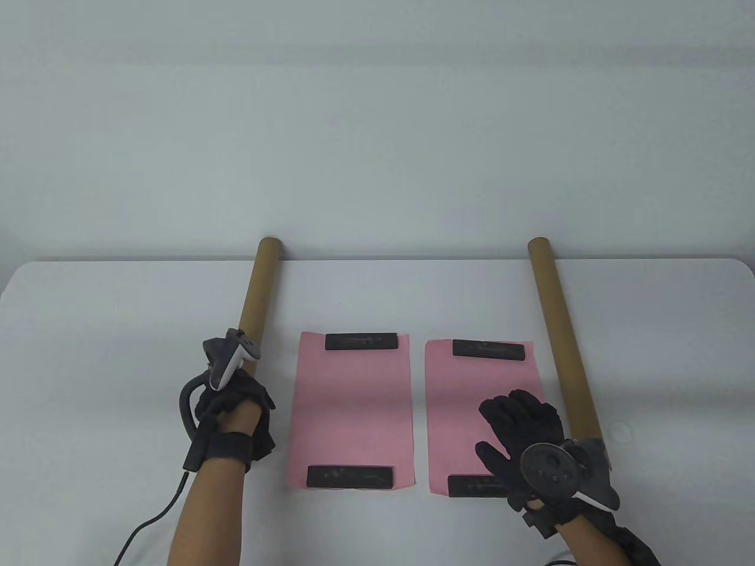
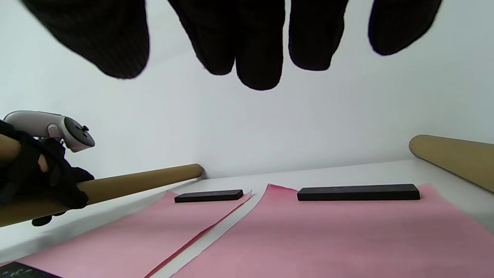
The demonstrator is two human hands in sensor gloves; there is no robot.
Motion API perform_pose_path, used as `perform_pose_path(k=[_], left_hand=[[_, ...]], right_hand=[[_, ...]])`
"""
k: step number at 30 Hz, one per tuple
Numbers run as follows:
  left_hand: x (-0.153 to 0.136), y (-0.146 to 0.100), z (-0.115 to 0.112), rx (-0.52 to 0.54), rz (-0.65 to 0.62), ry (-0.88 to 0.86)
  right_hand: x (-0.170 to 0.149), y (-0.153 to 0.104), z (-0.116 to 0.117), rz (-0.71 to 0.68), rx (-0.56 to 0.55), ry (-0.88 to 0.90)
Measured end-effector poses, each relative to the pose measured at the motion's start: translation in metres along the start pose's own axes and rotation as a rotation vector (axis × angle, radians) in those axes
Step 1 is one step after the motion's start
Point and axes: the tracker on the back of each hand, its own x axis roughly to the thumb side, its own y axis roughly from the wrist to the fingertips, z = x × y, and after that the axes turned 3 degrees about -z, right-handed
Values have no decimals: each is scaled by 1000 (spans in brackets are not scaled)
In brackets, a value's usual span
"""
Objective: Roll up papers and store in mailing tubes
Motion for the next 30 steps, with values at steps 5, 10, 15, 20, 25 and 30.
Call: perform_pose_path(k=[5, 10, 15, 20, 25, 30], left_hand=[[10, 7, -5, 8, 8, 5], [11, 13, -12, -1, 3, 54], [13, 18, -15, 9, 3, 132], [12, 20, -19, 30, -1, 172], [10, 19, -18, 25, 0, 171], [7, 2, 0, 71, -59, 160]], right_hand=[[2, 1, -2, -10, -4, -10], [0, 0, -3, -6, -12, 0], [0, 0, -1, -7, 4, 4], [0, 0, -2, -6, -3, 4], [0, 0, 0, -3, 12, 9], [1, 1, -1, -6, 18, 4]])
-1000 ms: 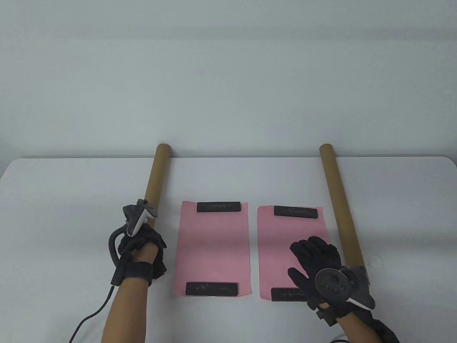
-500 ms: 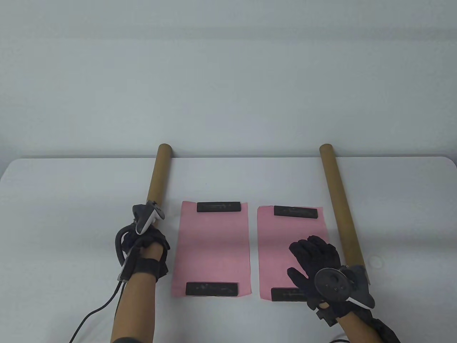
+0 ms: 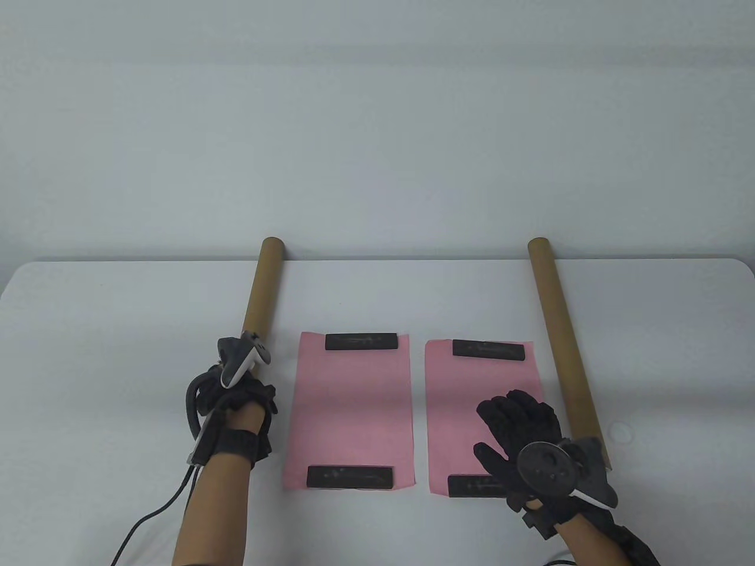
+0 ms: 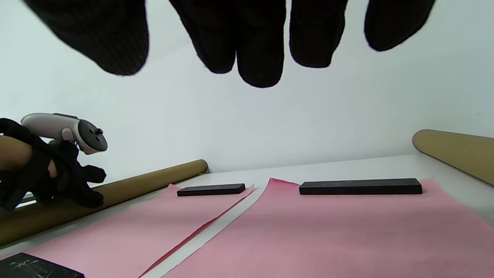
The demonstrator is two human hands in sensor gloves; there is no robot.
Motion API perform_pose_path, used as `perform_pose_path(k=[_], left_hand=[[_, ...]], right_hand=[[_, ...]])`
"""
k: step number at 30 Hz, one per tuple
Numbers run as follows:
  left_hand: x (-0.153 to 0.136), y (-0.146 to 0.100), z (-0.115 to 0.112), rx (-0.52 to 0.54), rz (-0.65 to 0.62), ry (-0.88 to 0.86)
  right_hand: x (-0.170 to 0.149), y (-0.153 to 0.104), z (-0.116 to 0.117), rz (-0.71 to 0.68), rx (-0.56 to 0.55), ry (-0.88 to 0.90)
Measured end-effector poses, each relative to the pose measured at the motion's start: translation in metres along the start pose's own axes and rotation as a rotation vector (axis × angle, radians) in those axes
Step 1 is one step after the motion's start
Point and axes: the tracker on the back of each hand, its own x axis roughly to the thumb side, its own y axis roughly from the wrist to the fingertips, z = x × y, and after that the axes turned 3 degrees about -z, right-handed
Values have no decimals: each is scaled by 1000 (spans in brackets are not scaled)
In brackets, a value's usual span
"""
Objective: Roll up papers and store in mailing tubes
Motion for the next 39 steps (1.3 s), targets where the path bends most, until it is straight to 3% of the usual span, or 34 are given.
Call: perform_pose_path(k=[4, 5, 8, 11, 14, 16, 20, 23, 29, 34, 39], left_hand=[[-6, -35, 18, 152, -165, -9], [-8, -47, 21, 185, -262, -33], [-16, -82, 22, 306, -382, -46], [-20, -116, 12, 421, -546, -4], [-22, -144, -3, 603, -574, 78], [-21, -154, -10, 677, -670, 89], [-17, -153, -24, 649, -799, 67], [-18, -151, -31, 655, -789, 141], [-31, -149, -25, 687, -772, 92], [-31, -148, -27, 677, -783, 104], [-29, -147, -30, 705, -782, 152]], right_hand=[[0, 0, 0, -2, 7, -2], [0, 0, 0, -4, 10, -2], [0, -1, 1, -4, 16, 1], [1, 0, 1, -15, 27, -2], [1, 1, 1, -23, 14, -6], [2, 0, -1, -35, 5, -11], [-1, -1, -1, -37, 3, -42], [-2, -1, -1, -33, 9, -47], [5, 5, -7, -47, -3, -100], [29, 37, -4, -103, 45, -120], [59, 87, 35, -144, 224, -149]])
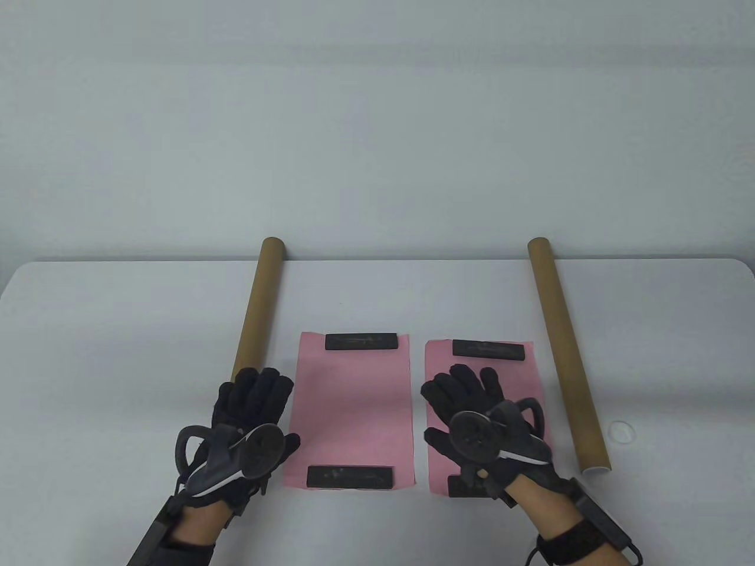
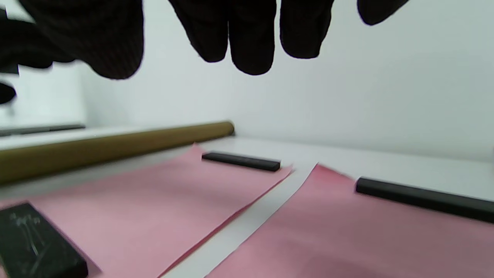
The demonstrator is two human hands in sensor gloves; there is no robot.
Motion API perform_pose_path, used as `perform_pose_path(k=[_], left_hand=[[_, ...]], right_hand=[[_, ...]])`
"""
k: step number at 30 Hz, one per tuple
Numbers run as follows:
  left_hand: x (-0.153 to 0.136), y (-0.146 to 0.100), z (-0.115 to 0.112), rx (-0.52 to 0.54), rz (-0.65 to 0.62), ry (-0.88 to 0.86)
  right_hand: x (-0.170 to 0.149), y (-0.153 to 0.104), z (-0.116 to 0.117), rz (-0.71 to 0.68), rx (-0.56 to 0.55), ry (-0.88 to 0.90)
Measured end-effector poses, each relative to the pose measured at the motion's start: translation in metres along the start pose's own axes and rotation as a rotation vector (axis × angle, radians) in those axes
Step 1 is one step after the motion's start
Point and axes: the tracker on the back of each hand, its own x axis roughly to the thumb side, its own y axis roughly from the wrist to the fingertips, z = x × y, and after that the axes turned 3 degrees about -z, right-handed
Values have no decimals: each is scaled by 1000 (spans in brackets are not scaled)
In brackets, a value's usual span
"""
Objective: Roll up papers and store in mailing tubes
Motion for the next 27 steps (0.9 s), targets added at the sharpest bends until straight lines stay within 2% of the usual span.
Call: perform_pose_path(k=[5, 7, 10, 13, 15, 19, 27], left_hand=[[3, -1, -2, -2, -14, -1], [3, -1, -2, -5, -21, 0], [2, -1, -2, -10, -25, -4], [0, -1, -4, -19, -25, -2], [0, 0, -3, -25, -26, -1], [6, 4, -2, -21, -37, 4], [48, 15, -17, -130, -202, 65]], right_hand=[[13, 62, 51, 38, 257, -25], [12, 78, 67, 71, 344, -58], [8, 92, 83, 111, 433, -103], [5, 100, 92, 136, 568, -67], [5, 103, 91, 130, 532, -51], [8, 106, 90, 88, 546, -68], [8, 110, 92, 81, 549, -45]])
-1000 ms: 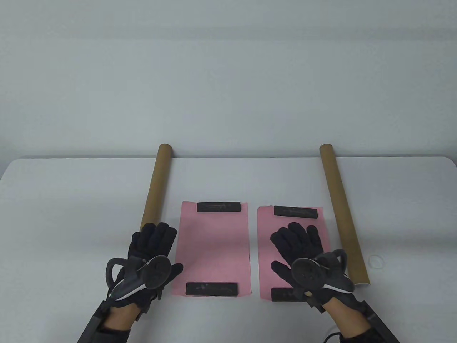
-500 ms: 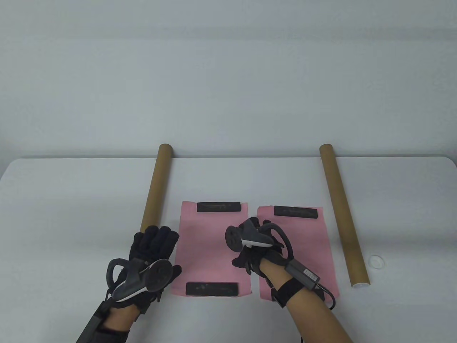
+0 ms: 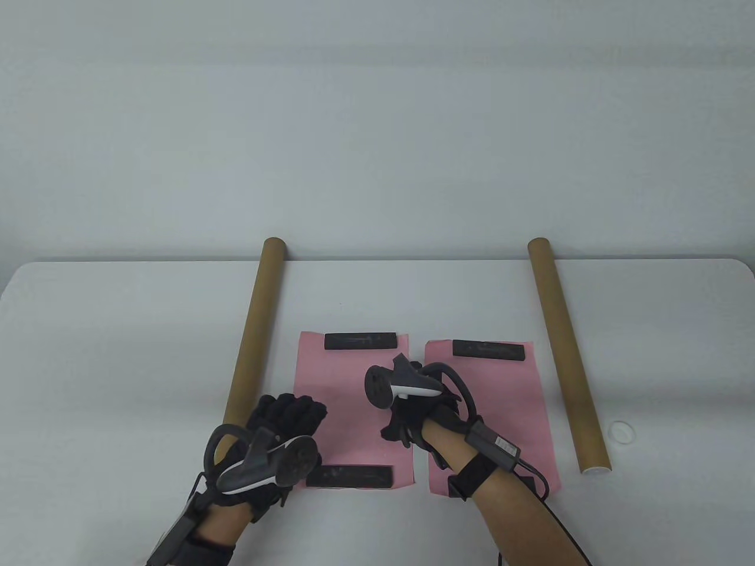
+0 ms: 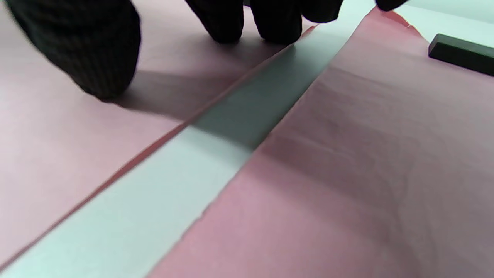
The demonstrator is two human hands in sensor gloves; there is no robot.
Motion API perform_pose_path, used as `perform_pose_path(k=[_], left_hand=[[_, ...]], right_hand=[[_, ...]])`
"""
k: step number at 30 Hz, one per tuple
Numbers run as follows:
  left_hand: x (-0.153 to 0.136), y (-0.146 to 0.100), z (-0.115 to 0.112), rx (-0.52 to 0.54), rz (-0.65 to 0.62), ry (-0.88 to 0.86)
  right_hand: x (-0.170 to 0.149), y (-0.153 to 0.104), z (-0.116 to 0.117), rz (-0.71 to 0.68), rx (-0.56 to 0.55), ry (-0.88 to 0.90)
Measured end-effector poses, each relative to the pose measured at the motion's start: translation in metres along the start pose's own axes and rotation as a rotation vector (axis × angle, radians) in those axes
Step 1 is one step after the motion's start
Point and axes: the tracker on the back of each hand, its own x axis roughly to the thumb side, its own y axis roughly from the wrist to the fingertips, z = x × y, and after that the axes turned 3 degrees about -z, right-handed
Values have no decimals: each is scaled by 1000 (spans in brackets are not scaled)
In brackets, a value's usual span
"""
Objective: Roll up papers and store in mailing tubes
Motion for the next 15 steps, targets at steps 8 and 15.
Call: perform_pose_path(k=[8, 15], left_hand=[[35, 26, -27, -176, -122, 56], [44, 35, -44, -259, -166, 52]], right_hand=[[0, 1, 0, -10, 5, 0], [-1, 0, 0, -17, 2, 5]])
